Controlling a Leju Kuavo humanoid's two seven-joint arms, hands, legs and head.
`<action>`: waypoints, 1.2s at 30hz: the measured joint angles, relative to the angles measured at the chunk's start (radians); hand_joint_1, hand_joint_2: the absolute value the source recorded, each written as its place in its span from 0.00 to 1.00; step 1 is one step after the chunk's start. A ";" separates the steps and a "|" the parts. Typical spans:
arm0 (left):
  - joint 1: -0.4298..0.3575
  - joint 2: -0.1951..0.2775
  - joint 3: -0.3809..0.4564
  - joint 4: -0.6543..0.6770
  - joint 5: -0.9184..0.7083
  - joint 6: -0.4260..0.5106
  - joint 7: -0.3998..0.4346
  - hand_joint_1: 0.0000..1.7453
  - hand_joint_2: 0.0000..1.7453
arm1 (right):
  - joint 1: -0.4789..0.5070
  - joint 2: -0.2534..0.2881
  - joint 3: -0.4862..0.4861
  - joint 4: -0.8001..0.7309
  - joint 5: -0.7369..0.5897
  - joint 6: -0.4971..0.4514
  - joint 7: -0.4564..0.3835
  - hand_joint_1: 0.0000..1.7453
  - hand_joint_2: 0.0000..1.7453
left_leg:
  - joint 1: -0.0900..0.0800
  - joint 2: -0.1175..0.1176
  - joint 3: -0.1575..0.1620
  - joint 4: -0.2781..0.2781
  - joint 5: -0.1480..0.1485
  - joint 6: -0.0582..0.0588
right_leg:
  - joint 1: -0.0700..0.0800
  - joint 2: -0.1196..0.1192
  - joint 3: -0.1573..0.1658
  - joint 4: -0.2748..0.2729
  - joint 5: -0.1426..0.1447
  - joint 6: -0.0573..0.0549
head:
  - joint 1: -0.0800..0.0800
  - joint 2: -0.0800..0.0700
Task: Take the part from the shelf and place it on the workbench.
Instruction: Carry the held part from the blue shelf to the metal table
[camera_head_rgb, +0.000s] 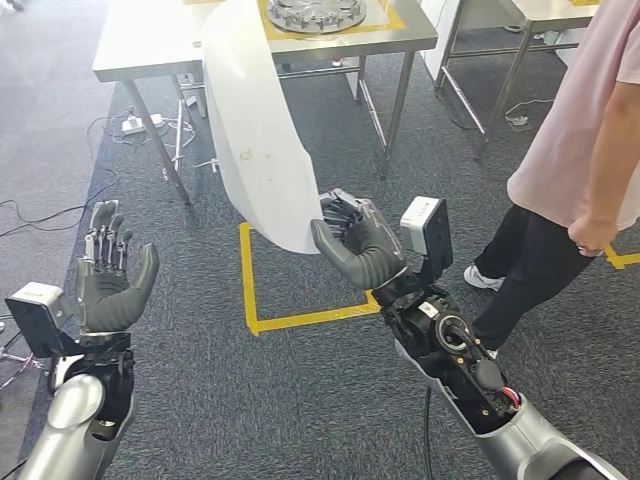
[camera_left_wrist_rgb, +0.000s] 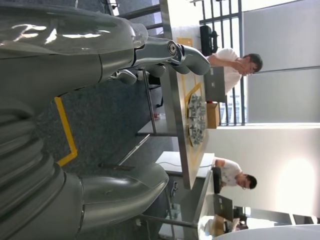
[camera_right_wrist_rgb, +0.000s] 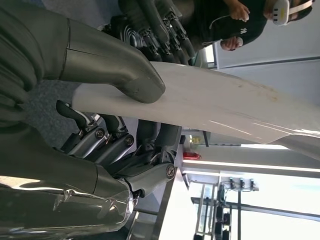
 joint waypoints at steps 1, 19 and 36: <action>0.000 0.000 0.000 0.000 0.001 0.000 0.000 0.00 1.00 | 0.000 0.000 0.000 0.000 0.000 0.000 0.000 1.00 1.00 | 0.000 0.000 0.000 0.000 0.000 0.000 | 0.000 0.000 0.000 0.000 0.000 0.000 | 0.000 0.000; -0.006 0.001 -0.004 0.000 0.004 -0.001 -0.002 0.00 1.00 | -0.002 0.000 0.001 0.000 0.000 -0.005 0.004 1.00 1.00 | 0.000 0.000 0.000 0.000 0.000 0.000 | 0.000 0.000 0.000 0.000 0.000 0.000 | 0.000 0.000; -0.028 0.000 -0.016 0.007 0.011 -0.002 -0.001 0.00 1.00 | 0.002 0.000 0.004 -0.001 -0.012 -0.018 0.008 1.00 1.00 | 0.023 0.009 0.060 -0.046 -0.010 0.014 | -0.026 -0.009 -0.134 0.238 -0.066 0.046 | 0.012 0.000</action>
